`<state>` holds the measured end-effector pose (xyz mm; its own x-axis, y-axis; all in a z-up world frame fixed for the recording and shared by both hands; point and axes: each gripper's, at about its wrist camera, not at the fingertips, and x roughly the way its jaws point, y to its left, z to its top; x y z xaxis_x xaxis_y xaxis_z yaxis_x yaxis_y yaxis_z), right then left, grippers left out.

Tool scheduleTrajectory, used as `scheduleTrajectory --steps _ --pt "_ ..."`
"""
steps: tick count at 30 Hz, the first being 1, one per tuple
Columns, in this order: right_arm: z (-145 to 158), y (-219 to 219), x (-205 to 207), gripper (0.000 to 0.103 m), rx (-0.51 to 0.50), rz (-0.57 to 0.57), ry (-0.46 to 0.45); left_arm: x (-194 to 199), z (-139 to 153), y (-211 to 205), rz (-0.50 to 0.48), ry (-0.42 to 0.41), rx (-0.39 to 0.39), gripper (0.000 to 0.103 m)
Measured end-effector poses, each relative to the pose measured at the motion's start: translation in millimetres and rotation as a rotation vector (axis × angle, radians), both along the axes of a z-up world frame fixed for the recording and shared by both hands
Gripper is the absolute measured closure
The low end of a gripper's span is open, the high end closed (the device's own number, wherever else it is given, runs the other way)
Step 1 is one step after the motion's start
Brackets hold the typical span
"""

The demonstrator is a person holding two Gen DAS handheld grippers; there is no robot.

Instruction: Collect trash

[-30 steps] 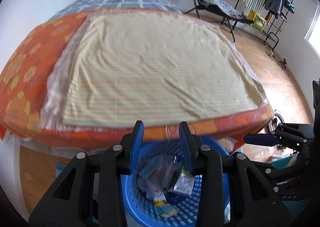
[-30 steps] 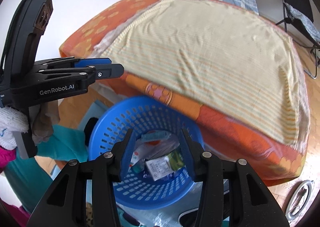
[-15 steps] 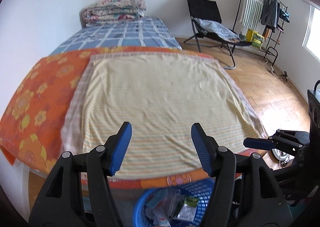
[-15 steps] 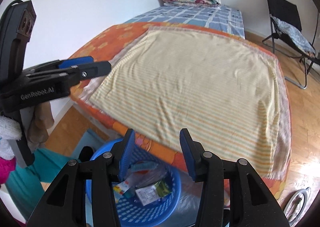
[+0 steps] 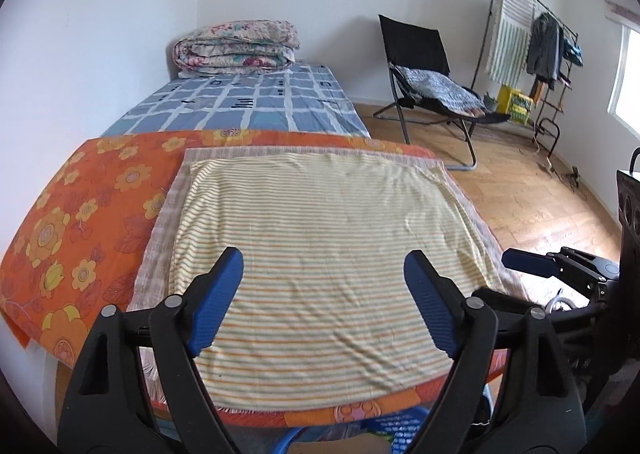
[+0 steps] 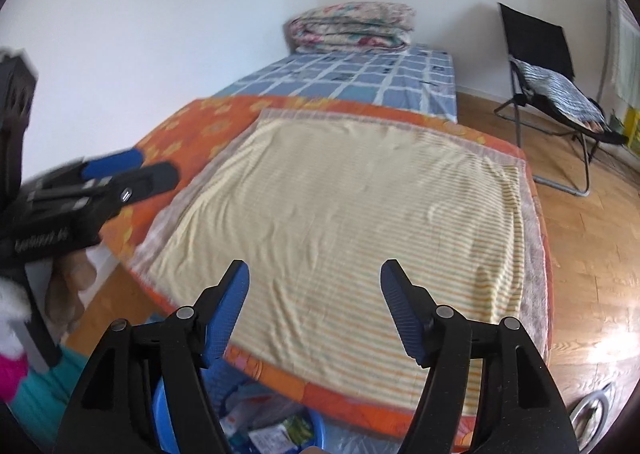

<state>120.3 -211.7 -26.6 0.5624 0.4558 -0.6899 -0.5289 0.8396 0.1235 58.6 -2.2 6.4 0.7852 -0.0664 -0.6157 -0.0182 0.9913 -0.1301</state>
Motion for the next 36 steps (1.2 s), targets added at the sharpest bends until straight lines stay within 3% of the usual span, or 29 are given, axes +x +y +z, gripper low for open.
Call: scheduleTrajectory --steps 7,10,18,36 --pt "19.5 -6.1 14.5 0.035 0.083 -0.082 -0.043 9.6 7.4 1.7 0.031 -0.018 -0.011 0.016" --pt "24.2 -4.1 16.8 0.035 0.091 -0.094 -0.057 12.4 8.6 0.8 0.044 -0.015 -0.001 0.01" --pt "20.8 3.7 24.1 0.034 0.086 -0.107 -0.048 13.7 9.5 0.5 0.07 -0.03 0.023 0.003" --pt "14.8 6.7 22.3 0.034 0.069 -0.111 -0.048 10.9 -0.1 13.4 0.119 0.023 -0.036 0.002"
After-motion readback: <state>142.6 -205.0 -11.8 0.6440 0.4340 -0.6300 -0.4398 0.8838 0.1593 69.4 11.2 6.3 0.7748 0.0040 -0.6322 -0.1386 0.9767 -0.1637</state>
